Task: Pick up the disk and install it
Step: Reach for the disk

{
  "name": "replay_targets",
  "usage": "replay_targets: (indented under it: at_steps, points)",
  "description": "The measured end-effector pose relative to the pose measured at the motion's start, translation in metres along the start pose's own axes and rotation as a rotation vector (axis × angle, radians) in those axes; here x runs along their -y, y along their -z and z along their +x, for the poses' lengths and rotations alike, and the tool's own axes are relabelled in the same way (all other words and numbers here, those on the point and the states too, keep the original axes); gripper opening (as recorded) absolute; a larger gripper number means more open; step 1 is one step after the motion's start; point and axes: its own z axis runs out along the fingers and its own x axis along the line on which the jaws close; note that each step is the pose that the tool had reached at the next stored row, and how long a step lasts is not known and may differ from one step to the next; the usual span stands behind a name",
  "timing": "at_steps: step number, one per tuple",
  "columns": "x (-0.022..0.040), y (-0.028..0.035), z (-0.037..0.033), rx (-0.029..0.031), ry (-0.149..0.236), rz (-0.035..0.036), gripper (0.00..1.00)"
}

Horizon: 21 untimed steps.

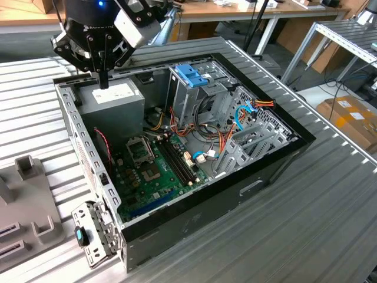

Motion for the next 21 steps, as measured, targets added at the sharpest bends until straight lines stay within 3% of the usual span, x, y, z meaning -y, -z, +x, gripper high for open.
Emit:
replay_targets:
  at_steps: [21]
  points:
    - [0.0018, -0.0002, 0.0237, 0.0001, 0.0, 0.0, 0.11]
